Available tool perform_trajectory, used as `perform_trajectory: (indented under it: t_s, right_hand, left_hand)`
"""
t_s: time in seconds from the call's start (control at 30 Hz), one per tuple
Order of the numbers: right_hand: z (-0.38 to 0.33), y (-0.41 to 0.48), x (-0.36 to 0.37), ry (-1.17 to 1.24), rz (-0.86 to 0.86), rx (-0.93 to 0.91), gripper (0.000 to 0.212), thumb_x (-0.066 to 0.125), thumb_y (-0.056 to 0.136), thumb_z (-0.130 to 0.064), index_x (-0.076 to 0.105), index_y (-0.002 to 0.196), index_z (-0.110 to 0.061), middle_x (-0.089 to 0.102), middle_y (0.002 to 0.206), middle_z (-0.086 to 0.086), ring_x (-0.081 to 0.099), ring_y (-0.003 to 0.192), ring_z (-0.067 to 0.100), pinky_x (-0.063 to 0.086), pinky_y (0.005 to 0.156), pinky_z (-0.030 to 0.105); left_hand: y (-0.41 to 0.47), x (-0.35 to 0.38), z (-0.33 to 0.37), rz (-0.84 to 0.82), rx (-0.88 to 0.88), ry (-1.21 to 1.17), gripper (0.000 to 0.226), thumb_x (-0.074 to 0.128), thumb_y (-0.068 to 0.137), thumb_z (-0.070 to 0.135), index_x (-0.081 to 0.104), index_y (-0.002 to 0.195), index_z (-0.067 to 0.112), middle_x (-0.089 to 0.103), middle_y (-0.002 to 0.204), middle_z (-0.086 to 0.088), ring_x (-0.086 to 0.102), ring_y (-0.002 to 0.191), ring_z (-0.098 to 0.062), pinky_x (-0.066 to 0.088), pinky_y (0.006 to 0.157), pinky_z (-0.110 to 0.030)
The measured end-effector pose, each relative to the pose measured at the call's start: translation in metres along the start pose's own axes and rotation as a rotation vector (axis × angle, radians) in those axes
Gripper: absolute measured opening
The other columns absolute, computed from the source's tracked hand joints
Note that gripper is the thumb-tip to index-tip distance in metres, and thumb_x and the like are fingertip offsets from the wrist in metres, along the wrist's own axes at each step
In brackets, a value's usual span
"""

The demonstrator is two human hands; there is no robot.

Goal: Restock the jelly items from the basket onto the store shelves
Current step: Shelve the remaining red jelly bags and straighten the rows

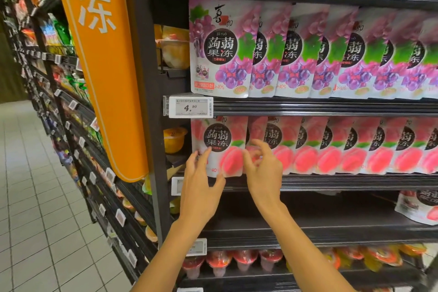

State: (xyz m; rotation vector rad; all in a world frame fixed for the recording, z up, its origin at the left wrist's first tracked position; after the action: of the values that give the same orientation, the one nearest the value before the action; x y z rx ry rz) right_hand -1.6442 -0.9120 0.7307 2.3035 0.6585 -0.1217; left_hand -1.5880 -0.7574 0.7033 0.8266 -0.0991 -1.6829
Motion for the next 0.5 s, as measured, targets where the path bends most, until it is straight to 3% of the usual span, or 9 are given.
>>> perform_trajectory:
  t_s: [0.1,0.27,0.5]
  right_hand:
    - [0.016,0.0,-0.012,-0.015,0.132,0.163,0.027,0.059,0.094,-0.038,0.049,0.116,-0.027,0.056,0.068,-0.011,0.054,0.063,-0.003,0.044,0.057,0.026]
    - [0.032,0.003,-0.016,-0.134,0.049,0.297,0.023,0.058,0.094,-0.044,0.068,0.107,-0.028,0.059,0.064,-0.018,0.062,0.072,0.012,0.038,0.065,0.028]
    - [0.043,0.004,-0.033,-0.162,0.11,0.334,0.018,0.058,0.094,-0.048,0.069,0.098,-0.034,0.054,0.062,-0.025,0.042,0.059,-0.01,0.021,0.054,0.018]
  left_hand:
    - [-0.001,0.001,0.001,0.013,0.015,0.004,0.069,0.062,0.093,0.026,0.026,0.152,0.03,0.015,0.159,0.005,0.023,0.146,-0.015,0.031,0.116,-0.036]
    - [-0.001,0.006,0.01,0.005,0.033,0.038,0.069,0.061,0.093,0.026,0.025,0.15,0.042,0.008,0.161,0.005,0.02,0.147,-0.018,0.033,0.113,-0.041]
    - [0.001,0.013,0.013,-0.014,0.025,0.055,0.071,0.061,0.093,0.025,0.024,0.151,0.042,0.005,0.162,0.005,0.015,0.149,-0.019,0.034,0.115,-0.045]
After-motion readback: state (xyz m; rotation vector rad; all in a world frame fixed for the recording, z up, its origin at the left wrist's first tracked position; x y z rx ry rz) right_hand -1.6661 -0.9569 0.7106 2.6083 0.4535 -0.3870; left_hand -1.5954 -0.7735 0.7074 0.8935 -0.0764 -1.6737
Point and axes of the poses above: each hand's wrist, its own y-axis towards the middle knuckle, its own x-axis out of the palm, z = x × y, the point moved 5 cm from there along y, towards the middle knuckle
